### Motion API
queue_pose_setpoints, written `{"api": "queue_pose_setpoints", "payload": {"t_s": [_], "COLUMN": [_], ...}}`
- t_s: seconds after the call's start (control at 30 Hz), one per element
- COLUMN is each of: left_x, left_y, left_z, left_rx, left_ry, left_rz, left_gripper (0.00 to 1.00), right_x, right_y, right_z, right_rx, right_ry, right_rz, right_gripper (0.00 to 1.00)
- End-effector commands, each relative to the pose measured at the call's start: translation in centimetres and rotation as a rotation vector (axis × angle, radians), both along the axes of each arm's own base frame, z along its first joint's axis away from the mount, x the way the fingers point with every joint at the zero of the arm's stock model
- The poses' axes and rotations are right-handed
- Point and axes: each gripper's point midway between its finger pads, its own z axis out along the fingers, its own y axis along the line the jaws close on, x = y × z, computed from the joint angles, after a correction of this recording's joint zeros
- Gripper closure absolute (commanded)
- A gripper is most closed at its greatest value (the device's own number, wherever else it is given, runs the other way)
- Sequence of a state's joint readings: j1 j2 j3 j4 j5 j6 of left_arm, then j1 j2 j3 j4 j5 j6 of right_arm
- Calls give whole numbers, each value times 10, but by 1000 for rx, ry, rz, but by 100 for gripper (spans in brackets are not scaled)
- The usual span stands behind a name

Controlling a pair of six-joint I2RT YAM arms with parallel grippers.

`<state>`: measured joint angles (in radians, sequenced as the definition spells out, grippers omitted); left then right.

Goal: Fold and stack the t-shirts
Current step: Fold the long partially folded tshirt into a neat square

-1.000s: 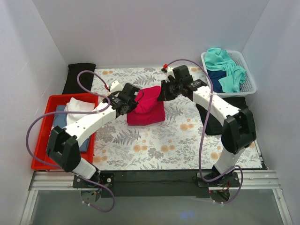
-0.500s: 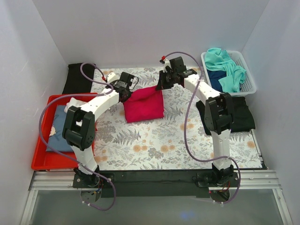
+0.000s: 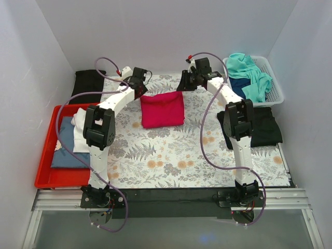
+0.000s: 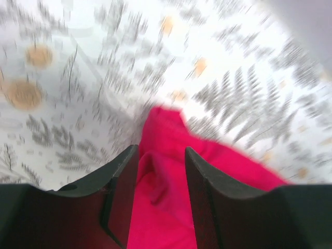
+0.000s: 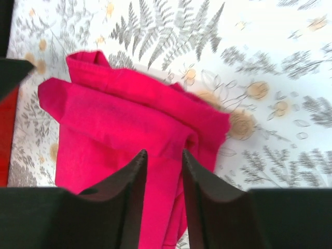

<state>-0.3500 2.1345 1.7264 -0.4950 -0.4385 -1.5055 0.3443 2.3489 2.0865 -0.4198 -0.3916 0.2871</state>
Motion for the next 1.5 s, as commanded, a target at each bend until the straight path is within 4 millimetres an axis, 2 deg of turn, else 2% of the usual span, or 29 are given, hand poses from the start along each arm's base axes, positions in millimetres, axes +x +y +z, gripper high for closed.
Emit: {"api": "queue_pose_setpoints", "payload": {"t_s": [0.0, 0.03, 0.1, 0.13, 0.17, 0.2, 0.23, 0.33, 0.37, 0.43, 0.5, 0.6, 0.67, 0.73, 0.77, 0.8, 0.83, 0.87, 0.93, 0.97, 1.0, 1.03, 1.07, 1.27, 1.3, 1.33, 1.4, 1.43, 1.47], "left_x": [28, 26, 24, 20, 14, 8, -1, -23, -35, -48, -60, -64, -64, -58, -55, -48, -44, -40, -27, -22, -20, -11, -8, 18, 20, 20, 26, 24, 23], "left_y": [18, 20, 16, 15, 6, 2, -5, -27, -30, -41, -47, -54, -57, -57, -57, -58, -57, -55, -57, -56, -54, -55, -50, -33, -32, -30, -25, -19, -15], "left_z": [105, 122, 133, 128, 132, 127, 111, 99, 80, 74, 57, 39, 30, 21, 19, 22, 21, 13, 19, 8, 3, 10, -1, -1, -3, -17, -19, -32, -35], "left_rx": [27, 21, 4, 0, -41, -63, -88, -210, -225, -288, -320, -330, -340, -335, -329, -326, -318, -298, -288, -270, -259, -251, -224, -154, -147, -136, -126, -106, -103], "left_ry": [-252, -286, -308, -292, -288, -270, -228, -175, -126, -98, -55, -4, 20, 41, 40, 26, 25, 31, 12, 28, 39, 21, 34, -10, -8, 21, 30, 67, 82], "left_rz": [78, 84, 50, 33, -15, -38, -66, -150, -162, -198, -218, -238, -241, -224, -217, -209, -202, -185, -187, -176, -170, -165, -142, -88, -86, -79, -59, -43, -31], "left_gripper": [60, 60, 60, 60, 61, 61, 61, 64, 64, 66, 68, 71, 71, 71, 71, 71, 71, 71, 71, 71, 71, 71, 71, 71, 71, 71, 71, 72, 72], "right_x": [19, 18, 11, 4, -1, -12, -21, -47, -53, -65, -70, -71, -67, -60, -52, -48, -44, -36, -29, -23, -20, -15, -11, 21, 23, 30, 36, 41, 44], "right_y": [-10, -12, -16, -14, -13, -13, -9, -3, -1, 4, 7, 14, 20, 23, 26, 28, 29, 33, 33, 37, 37, 37, 36, 27, 26, 22, 18, 10, 6], "right_z": [54, 56, 51, 62, 61, 50, 57, 47, 46, 41, 38, 23, 23, 12, 20, 8, 6, 14, -2, 3, -7, -9, -10, -17, -24, -23, -29, -29, -30], "right_rx": [45, 41, 29, 45, 46, 37, 36, 6, 6, 5, 16, 31, 44, 41, 50, 42, 42, 51, 40, 47, 41, 42, 45, 58, 60, 64, 72, 73, 77], "right_ry": [-115, -119, -105, -116, -110, -77, -90, -66, -60, -45, -31, 9, 12, 30, 10, 32, 29, 6, 33, 15, 25, 25, 25, -6, 7, -3, 6, 6, 9], "right_rz": [-36, -39, -41, -23, -12, -4, 22, 53, 62, 80, 81, 95, 103, 101, 101, 98, 99, 101, 90, 90, 87, 75, 68, -1, -14, -28, -46, -62, -72], "right_gripper": [60, 59, 59, 59, 59, 59, 60, 60, 60, 61, 61, 62, 62, 62, 62, 62, 62, 62, 62, 62, 62, 62, 61, 62, 62, 62, 61, 61, 61]}}
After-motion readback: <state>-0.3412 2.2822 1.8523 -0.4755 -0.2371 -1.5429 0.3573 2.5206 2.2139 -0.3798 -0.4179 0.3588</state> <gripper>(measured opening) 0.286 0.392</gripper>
